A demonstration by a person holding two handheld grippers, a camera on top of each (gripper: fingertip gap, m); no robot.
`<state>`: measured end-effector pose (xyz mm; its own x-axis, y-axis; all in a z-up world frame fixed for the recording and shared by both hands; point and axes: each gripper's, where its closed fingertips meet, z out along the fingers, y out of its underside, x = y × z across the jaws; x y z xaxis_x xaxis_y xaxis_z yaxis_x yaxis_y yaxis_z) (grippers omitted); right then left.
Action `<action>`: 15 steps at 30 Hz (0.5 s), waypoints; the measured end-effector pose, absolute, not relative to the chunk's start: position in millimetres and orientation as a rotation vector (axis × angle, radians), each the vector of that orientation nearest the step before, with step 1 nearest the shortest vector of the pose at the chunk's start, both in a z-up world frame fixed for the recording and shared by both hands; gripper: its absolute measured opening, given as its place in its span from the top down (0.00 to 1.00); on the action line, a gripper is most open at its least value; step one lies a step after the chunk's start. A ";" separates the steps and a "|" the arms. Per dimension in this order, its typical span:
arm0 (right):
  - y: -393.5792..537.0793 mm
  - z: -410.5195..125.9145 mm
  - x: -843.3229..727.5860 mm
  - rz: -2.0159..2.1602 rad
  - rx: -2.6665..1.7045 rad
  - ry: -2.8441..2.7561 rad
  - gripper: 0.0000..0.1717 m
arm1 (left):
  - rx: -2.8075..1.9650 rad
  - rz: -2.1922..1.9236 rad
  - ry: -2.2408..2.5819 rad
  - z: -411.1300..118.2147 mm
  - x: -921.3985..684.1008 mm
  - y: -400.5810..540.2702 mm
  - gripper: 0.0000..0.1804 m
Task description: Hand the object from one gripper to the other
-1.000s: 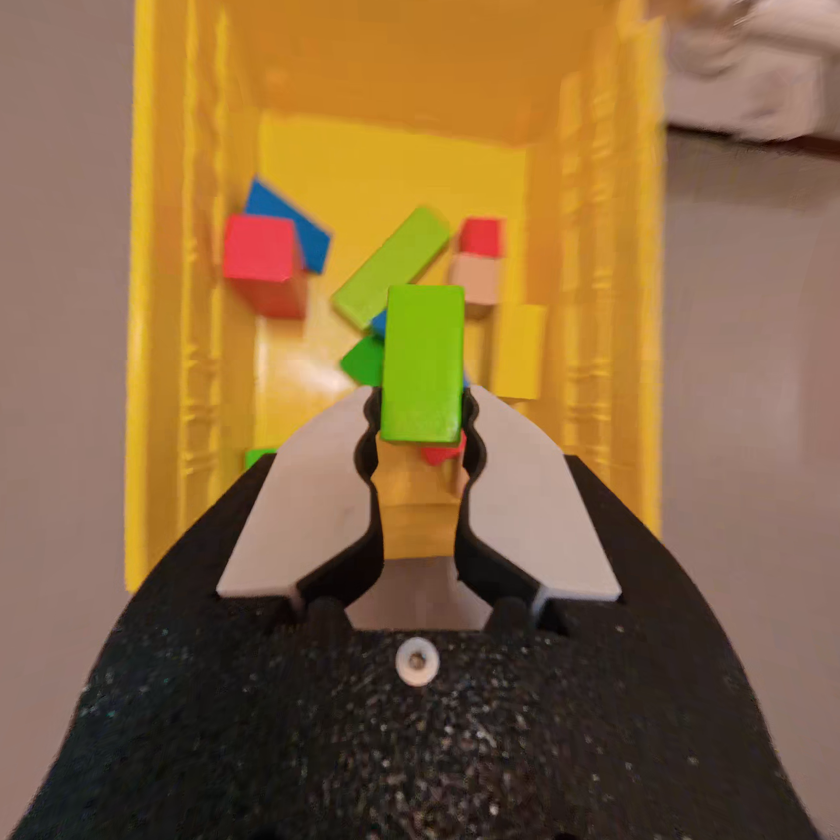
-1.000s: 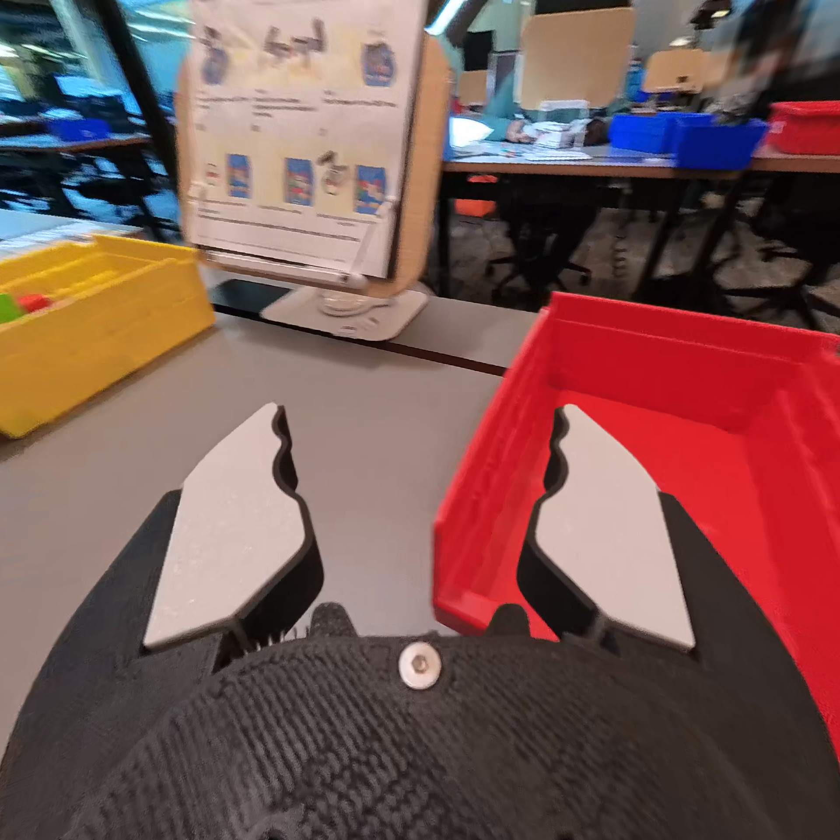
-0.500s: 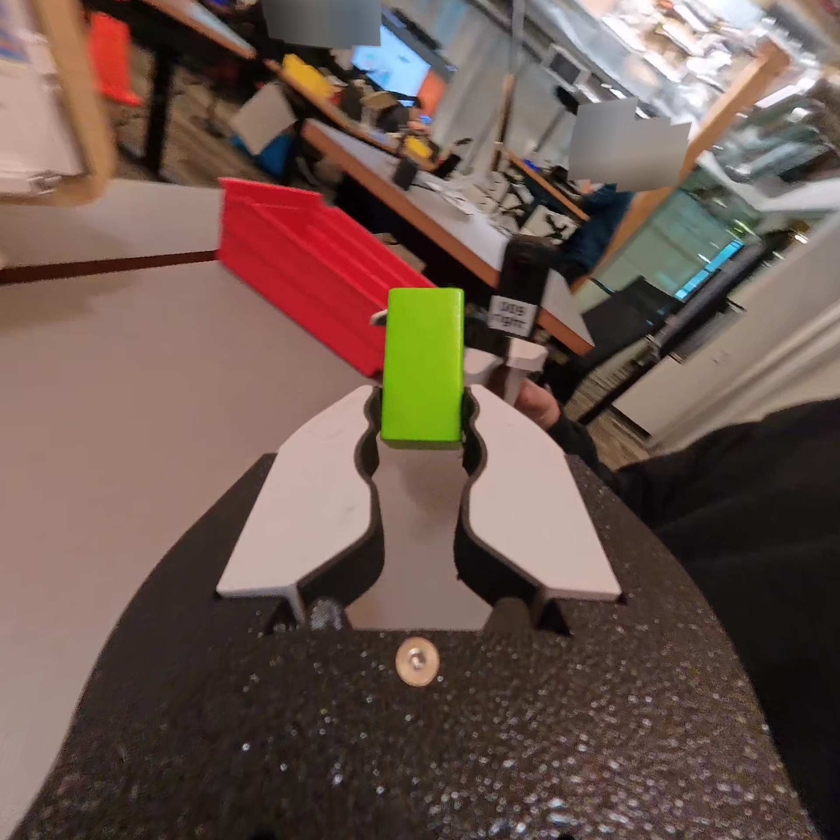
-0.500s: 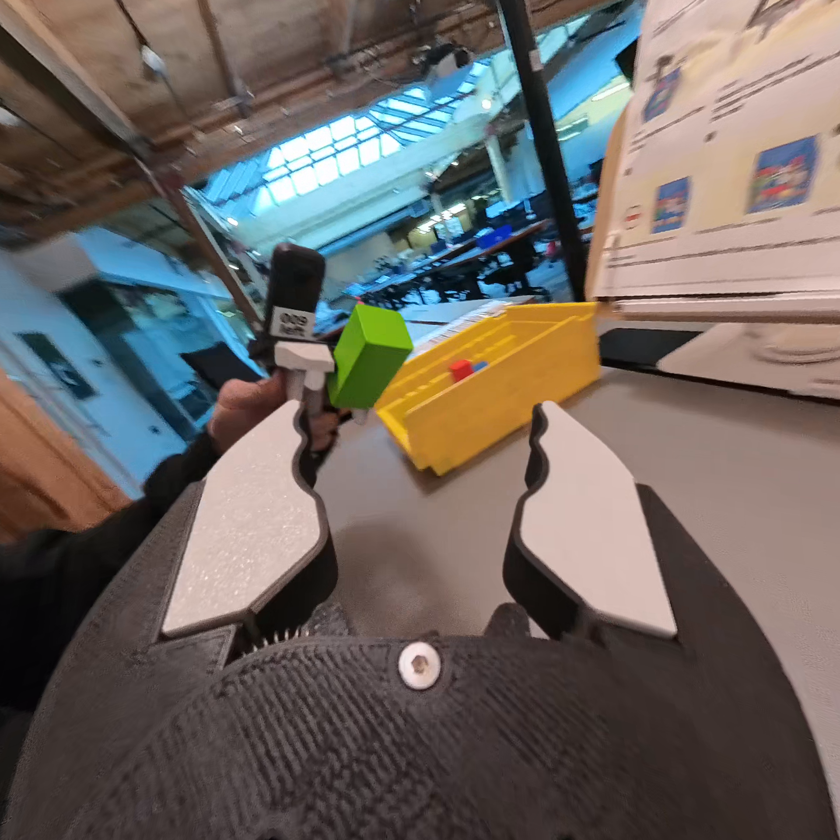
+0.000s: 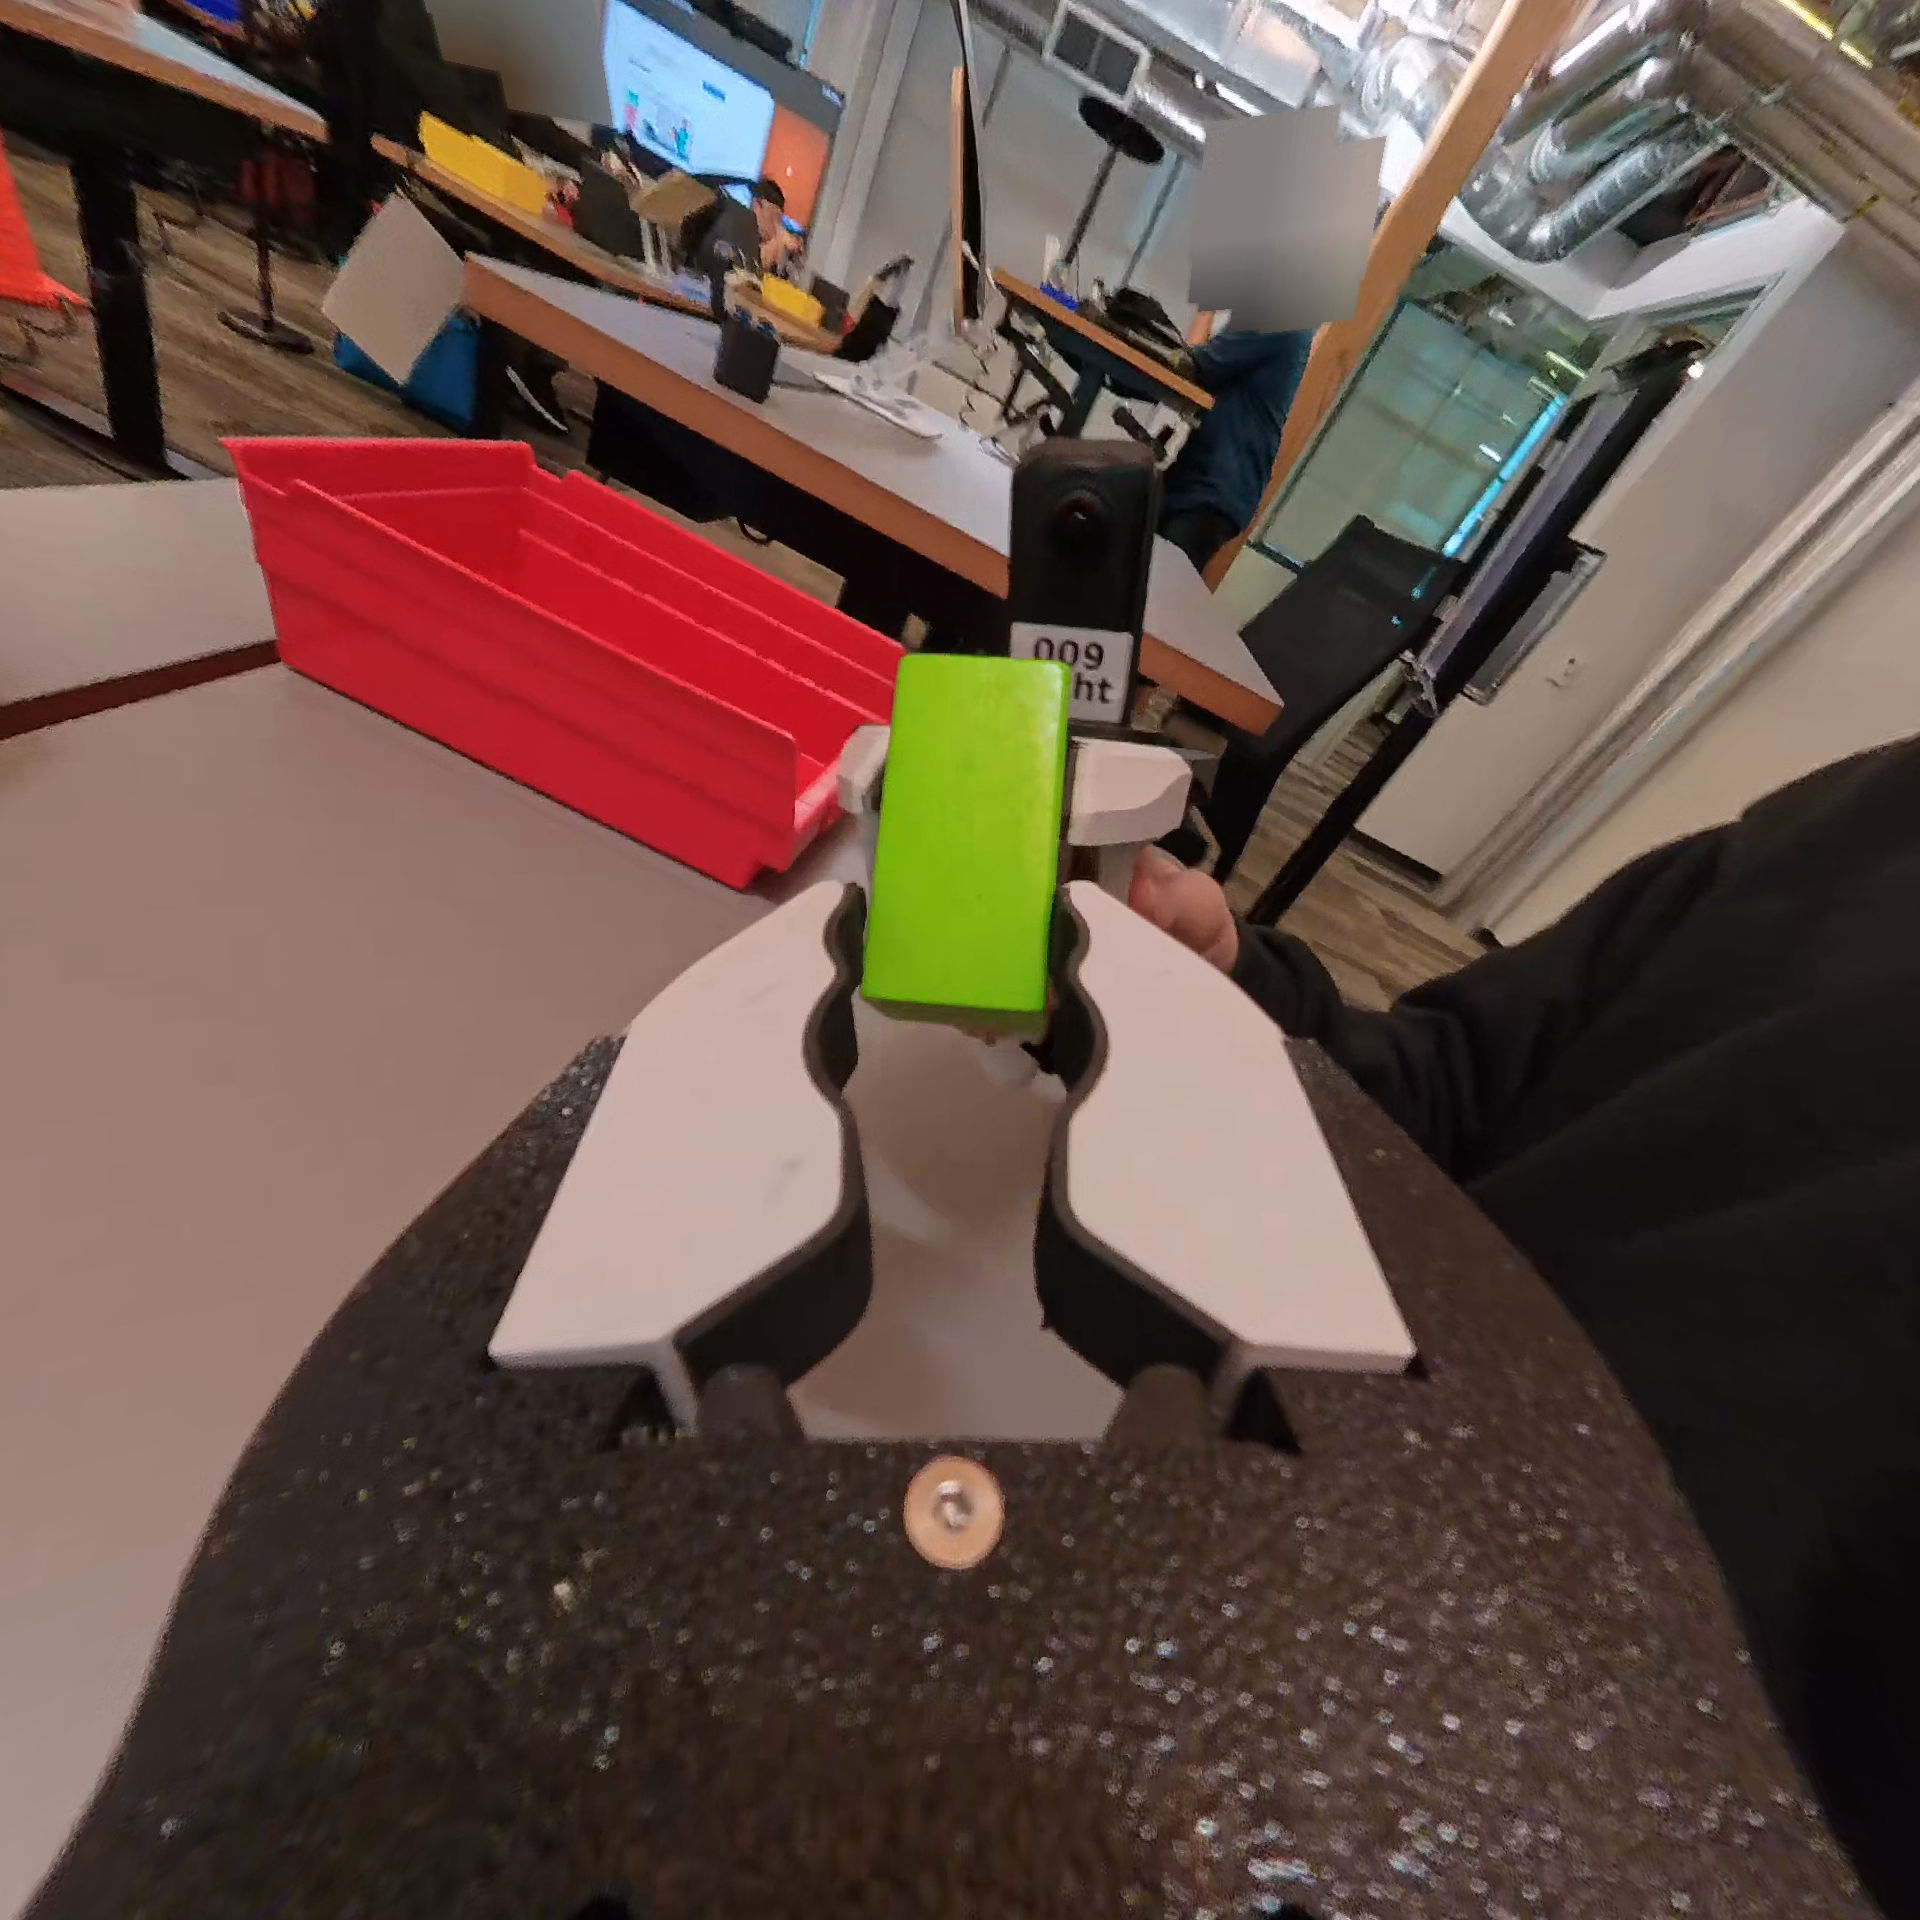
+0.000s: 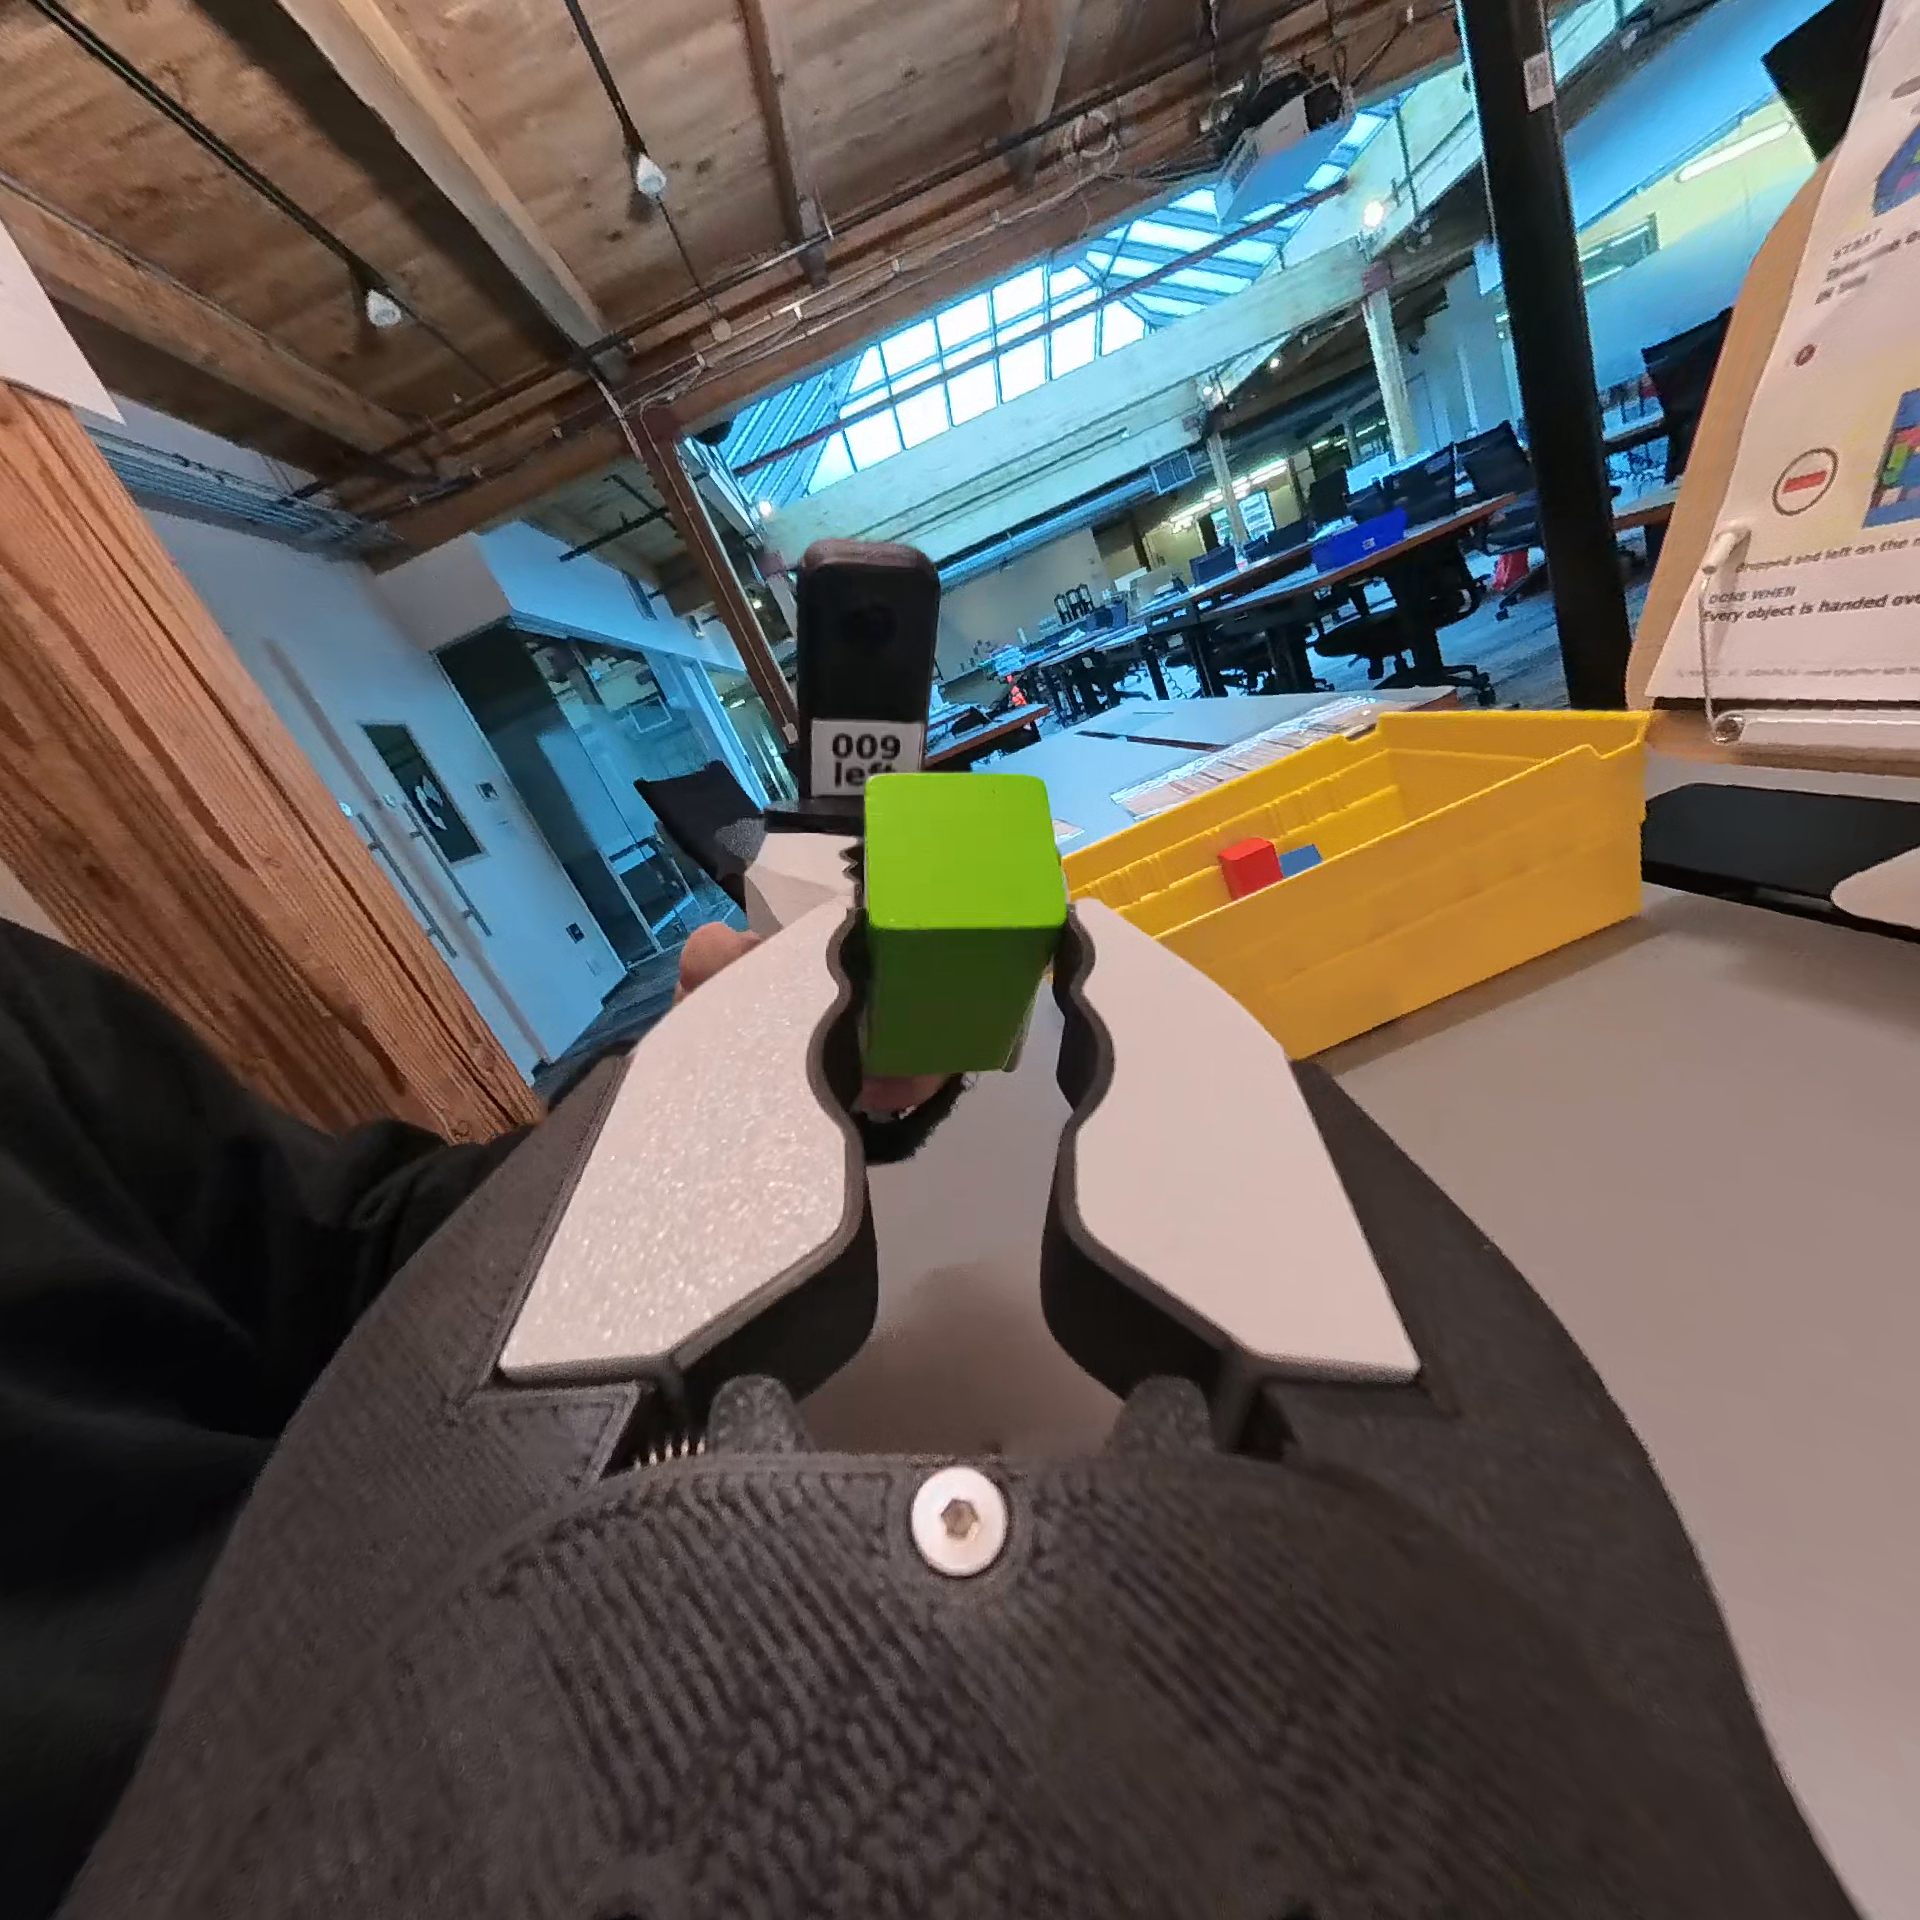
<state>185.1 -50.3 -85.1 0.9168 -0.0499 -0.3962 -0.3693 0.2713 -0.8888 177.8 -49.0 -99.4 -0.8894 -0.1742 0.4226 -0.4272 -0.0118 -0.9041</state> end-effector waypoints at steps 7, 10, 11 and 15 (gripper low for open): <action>-148.5 -77.5 239.5 -0.184 -1.288 0.625 0.80 | 0.766 2.152 -2.282 -105.9 200.2 -33.0 0.77; -257.6 -111.3 279.3 -0.612 -1.375 0.966 0.80 | 0.862 2.183 -2.352 -113.8 211.8 -16.5 0.74; -292.3 -124.8 285.9 -0.739 -1.404 1.080 0.80 | 0.888 2.198 -2.365 -115.7 214.8 -11.5 0.74; -340.5 -151.0 297.0 -0.847 -1.366 1.183 0.80 | 0.901 2.318 -2.361 -117.6 220.1 6.7 0.88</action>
<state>297.0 -340.5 -151.0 0.2494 -0.9596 -0.1303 -0.1865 0.0845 -0.9788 220.1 6.7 -117.6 -0.8238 -0.5459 0.1527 -0.1629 -0.0301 -0.9862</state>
